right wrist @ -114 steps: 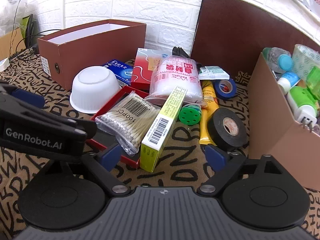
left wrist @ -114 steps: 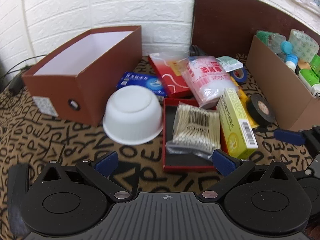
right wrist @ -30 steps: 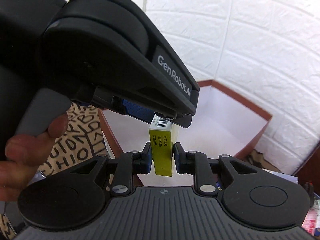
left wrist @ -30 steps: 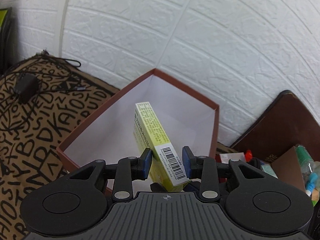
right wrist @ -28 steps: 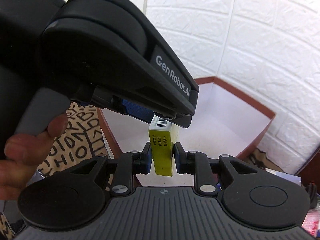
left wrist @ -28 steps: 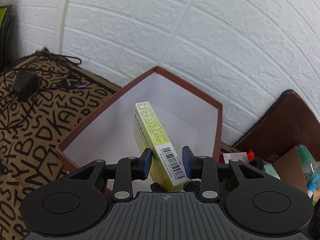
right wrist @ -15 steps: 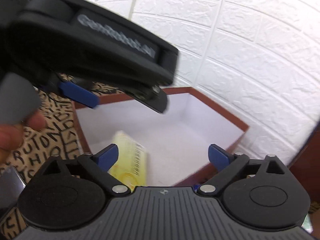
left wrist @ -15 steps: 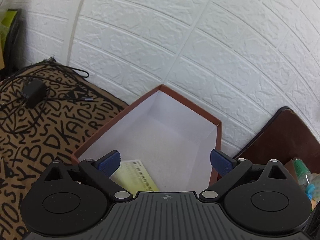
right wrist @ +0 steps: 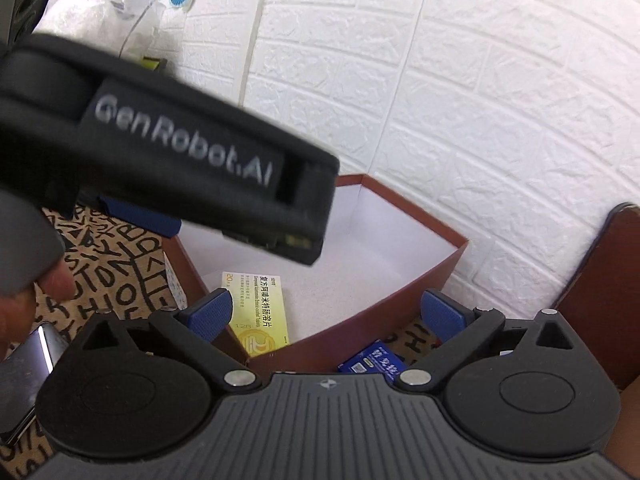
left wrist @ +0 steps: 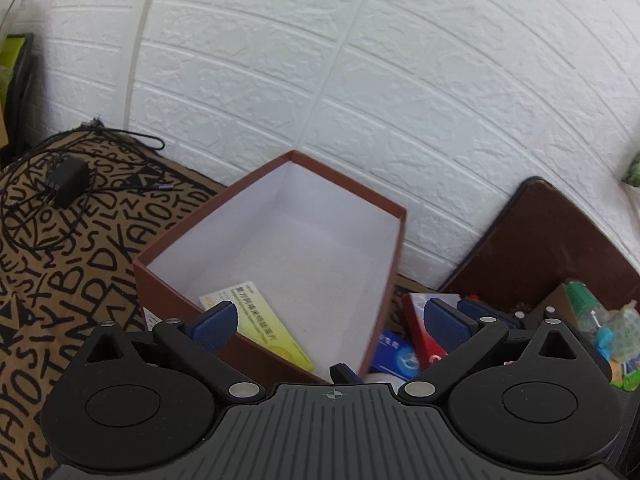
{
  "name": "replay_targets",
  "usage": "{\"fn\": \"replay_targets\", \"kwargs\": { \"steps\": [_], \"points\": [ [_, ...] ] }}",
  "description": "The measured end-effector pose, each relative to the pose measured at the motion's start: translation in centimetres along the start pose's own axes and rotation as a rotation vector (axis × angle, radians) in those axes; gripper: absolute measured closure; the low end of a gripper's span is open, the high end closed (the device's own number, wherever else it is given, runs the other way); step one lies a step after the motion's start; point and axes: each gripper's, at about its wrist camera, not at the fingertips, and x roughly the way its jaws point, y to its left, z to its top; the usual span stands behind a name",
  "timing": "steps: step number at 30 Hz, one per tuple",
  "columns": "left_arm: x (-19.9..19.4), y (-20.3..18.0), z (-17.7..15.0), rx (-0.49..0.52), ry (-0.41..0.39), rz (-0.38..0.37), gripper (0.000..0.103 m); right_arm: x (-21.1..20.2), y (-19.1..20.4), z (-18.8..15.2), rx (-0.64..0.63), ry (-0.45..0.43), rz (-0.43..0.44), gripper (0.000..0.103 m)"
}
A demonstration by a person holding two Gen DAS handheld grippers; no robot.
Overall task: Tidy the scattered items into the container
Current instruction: 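Move the left gripper back to the cotton swab bag in the red tray, then grasp the clear cotton swab bag with the left gripper and lift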
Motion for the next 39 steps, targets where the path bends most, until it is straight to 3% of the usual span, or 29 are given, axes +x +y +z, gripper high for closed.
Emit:
{"fn": "replay_targets", "kwargs": {
  "steps": [7,12,17,23,28,39],
  "points": [
    [-2.9,-4.9,-2.9,0.107,-0.038,-0.080,0.000,-6.1,-1.7,-1.0,0.013,-0.059,-0.042,0.000],
    [-3.8,-7.9,-6.2,0.170,-0.031,-0.141,0.000,-14.1,-1.4,-2.3,0.077,-0.079,-0.076,0.000],
    [-3.8,-9.4,-9.5,0.183,0.022,-0.198,0.000,-17.2,-2.2,-5.9,0.168,-0.075,-0.119,0.000],
    [-2.6,-10.7,-13.6,0.238,0.075,-0.217,0.000,-19.0,-3.1,-11.3,0.235,-0.004,-0.197,0.000],
    [-0.4,-10.7,-15.8,0.226,0.147,-0.203,0.000,-18.3,-3.1,-14.9,0.267,0.077,-0.240,0.001],
    [2.6,-11.6,-16.7,0.319,0.197,-0.189,0.006,-15.5,-3.4,-18.1,0.287,0.097,-0.202,0.007]
  ]
}}
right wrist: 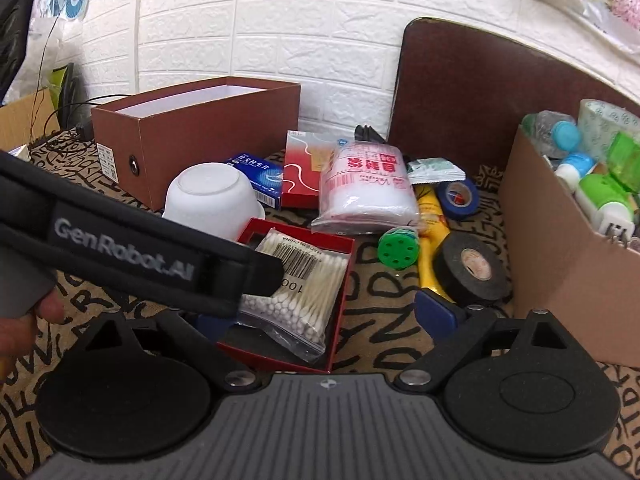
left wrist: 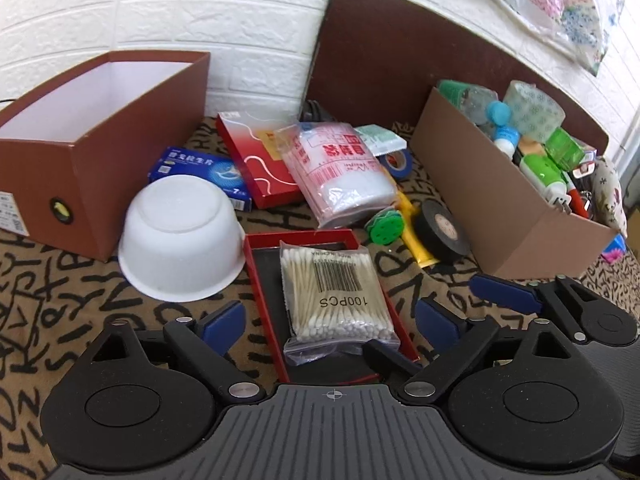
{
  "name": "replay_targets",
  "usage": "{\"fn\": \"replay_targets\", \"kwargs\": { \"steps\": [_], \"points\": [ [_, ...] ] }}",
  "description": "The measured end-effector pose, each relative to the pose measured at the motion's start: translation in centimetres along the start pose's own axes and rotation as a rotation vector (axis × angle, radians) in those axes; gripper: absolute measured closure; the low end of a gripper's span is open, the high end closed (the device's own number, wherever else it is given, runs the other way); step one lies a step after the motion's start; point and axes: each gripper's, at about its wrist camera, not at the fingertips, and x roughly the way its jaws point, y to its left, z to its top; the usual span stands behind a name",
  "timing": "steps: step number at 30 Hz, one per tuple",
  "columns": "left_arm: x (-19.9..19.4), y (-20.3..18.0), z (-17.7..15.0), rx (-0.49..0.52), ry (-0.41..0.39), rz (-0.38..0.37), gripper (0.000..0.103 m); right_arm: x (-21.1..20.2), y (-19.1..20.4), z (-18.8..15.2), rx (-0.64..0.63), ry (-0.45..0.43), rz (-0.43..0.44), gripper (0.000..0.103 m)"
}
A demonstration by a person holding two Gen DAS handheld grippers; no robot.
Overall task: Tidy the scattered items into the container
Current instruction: 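Grasp the clear cotton swab bag with the left gripper and lift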
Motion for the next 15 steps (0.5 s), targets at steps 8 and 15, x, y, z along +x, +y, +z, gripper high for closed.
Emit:
{"fn": "replay_targets", "kwargs": {
  "steps": [8,15],
  "points": [
    [1.8,0.1,0.6,0.016,0.017,-0.041,0.008,1.0,0.8,0.0,-0.045,0.002,0.017,0.016],
    [3.5,0.4,0.8,0.019,0.075,-0.087,0.025,2.2,0.8,-0.1,-0.048,0.036,0.048,0.039]
  ]
}}
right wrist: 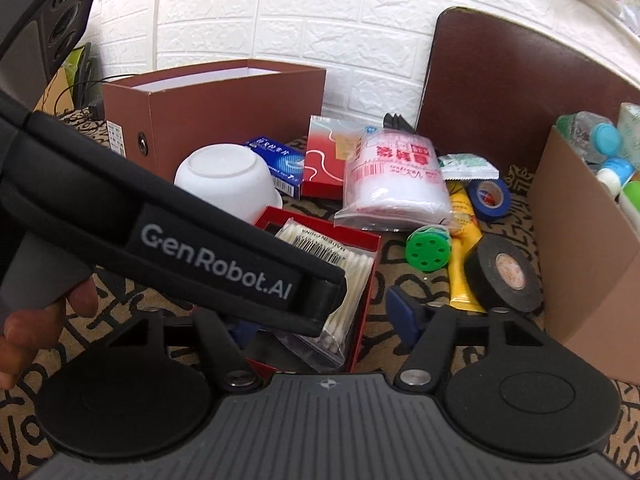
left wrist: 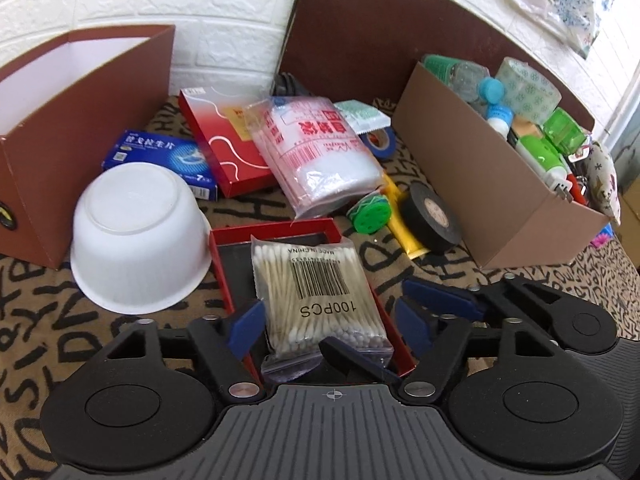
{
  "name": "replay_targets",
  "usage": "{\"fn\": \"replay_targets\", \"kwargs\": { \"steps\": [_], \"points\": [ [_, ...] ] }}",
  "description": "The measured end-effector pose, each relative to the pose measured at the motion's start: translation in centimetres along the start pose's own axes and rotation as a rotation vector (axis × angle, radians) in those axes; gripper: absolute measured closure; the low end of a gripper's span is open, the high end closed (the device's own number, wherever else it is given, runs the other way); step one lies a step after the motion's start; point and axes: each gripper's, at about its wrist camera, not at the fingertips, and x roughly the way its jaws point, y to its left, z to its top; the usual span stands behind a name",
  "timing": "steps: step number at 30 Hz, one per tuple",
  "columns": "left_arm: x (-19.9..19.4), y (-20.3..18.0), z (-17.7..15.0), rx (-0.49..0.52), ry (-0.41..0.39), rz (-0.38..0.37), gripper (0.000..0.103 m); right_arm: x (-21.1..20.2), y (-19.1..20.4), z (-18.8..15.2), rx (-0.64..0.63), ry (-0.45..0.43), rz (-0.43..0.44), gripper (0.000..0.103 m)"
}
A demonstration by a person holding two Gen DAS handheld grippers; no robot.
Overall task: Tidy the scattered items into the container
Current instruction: 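Grasp the clear cotton swab bag with the left gripper and lift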
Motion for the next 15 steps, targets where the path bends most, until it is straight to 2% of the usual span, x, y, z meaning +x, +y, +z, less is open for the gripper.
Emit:
{"fn": "replay_targets", "kwargs": {
  "steps": [4,9,11,12,15],
  "points": [
    [0.6,0.2,0.1,-0.002,0.011,0.001,0.027,0.6,-0.1,0.0,0.003,0.024,0.030,0.048],
    [1.3,0.7,0.1,-0.013,0.024,0.006,0.026,1.1,0.2,-0.2,-0.017,0.029,0.034,0.049],
    [1.6,0.9,0.1,-0.007,0.040,0.002,0.030,1.2,0.2,-0.2,-0.021,0.031,0.039,0.052],
    [1.7,0.9,0.0,-0.005,0.043,0.007,0.035,1.3,0.2,-0.1,-0.021,0.033,0.041,0.054],
    [1.7,1.1,0.1,-0.004,0.042,0.010,0.035,1.3,0.2,-0.1,-0.027,0.030,0.041,0.056]
  ]
}}
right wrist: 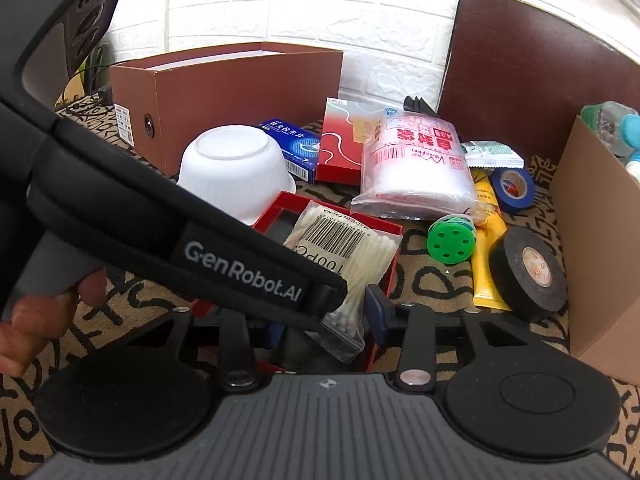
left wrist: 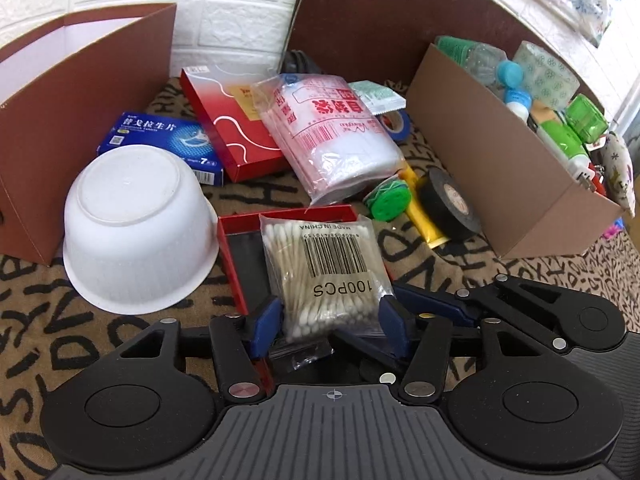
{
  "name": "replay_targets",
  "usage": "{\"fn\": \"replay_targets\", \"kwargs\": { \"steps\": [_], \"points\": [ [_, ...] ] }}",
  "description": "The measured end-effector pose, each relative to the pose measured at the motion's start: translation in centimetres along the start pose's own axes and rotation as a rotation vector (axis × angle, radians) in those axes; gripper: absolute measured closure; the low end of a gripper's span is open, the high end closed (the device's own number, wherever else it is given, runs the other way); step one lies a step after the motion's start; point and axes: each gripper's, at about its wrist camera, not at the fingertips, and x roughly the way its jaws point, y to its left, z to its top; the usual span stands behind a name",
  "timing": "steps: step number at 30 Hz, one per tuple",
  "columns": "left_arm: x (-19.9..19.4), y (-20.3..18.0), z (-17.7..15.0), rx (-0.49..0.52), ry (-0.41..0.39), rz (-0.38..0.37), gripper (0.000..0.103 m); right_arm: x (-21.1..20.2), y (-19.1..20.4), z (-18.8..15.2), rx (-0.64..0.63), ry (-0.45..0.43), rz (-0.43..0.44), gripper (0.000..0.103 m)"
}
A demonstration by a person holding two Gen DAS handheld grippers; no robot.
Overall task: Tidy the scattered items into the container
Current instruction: 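Grasp the clear cotton swab bag with the left gripper and lift, then carry the swab bag over the brown shoebox and open the left gripper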
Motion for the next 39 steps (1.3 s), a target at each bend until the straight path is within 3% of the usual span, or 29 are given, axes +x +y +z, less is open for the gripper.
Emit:
{"fn": "replay_targets", "kwargs": {
  "steps": [6,7,9,11,13,15,16,27,39],
  "points": [
    [0.4,0.2,0.2,0.004,0.006,-0.004,0.037,0.7,0.1,-0.1,-0.005,0.009,0.006,0.047],
    [0.4,0.1,0.2,0.013,0.008,0.000,0.042,0.8,0.2,-0.1,-0.006,0.008,0.005,0.048],
    [0.5,0.1,0.3,0.018,0.006,0.004,0.042,0.8,0.0,-0.1,0.000,0.007,0.006,0.053],
    [0.5,0.3,0.4,0.004,0.003,-0.001,0.034,0.8,-0.2,-0.1,0.006,0.012,0.007,0.056],
    [0.7,0.4,0.4,-0.006,-0.004,-0.002,0.034,0.9,-0.3,0.0,0.009,0.016,0.004,0.058],
    [0.8,0.1,0.5,0.015,0.003,0.009,0.040,1.1,-0.3,-0.1,0.014,0.014,0.001,0.058],
    [0.8,0.0,0.5,0.023,0.004,0.017,0.048,1.1,-0.3,0.0,0.018,0.015,0.001,0.058],
    [-1.5,-0.9,-0.2,0.021,-0.009,0.031,0.058,-1.0,0.1,0.2,0.030,0.019,0.008,0.072],
    [-8.4,-2.2,-0.2,0.017,-0.159,0.038,0.059,-6.1,2.2,2.6,-0.032,-0.101,-0.002,0.073]
  ]
}}
